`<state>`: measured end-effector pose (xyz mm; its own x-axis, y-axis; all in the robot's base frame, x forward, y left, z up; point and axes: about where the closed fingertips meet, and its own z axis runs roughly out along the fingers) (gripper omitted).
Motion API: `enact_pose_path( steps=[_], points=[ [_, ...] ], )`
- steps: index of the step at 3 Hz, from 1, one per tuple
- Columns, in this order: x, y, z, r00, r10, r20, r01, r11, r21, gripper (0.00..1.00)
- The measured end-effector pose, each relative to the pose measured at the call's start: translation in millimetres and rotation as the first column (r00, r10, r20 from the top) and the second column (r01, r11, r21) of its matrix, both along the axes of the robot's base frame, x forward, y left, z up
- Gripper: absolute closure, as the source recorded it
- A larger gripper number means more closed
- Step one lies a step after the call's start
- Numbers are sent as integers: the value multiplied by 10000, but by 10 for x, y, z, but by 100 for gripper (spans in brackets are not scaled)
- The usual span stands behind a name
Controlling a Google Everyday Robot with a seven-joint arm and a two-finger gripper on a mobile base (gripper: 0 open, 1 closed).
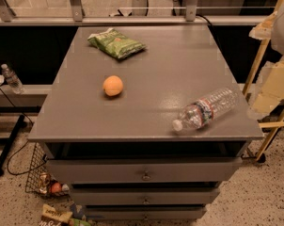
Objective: Pick orange
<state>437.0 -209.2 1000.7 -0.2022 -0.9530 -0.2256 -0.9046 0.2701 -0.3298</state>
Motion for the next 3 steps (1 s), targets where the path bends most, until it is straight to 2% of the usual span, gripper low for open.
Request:
enact_pose_path(
  steps=[1, 2, 3],
  points=[
    [0, 0, 1, 10000, 0, 2, 0, 10000, 0, 0],
    [24, 43, -48, 9997, -197, 118, 187, 9966, 796, 0],
    [474, 368, -66, 9973, 376, 632, -516, 9702, 2368, 0]
  ],
)
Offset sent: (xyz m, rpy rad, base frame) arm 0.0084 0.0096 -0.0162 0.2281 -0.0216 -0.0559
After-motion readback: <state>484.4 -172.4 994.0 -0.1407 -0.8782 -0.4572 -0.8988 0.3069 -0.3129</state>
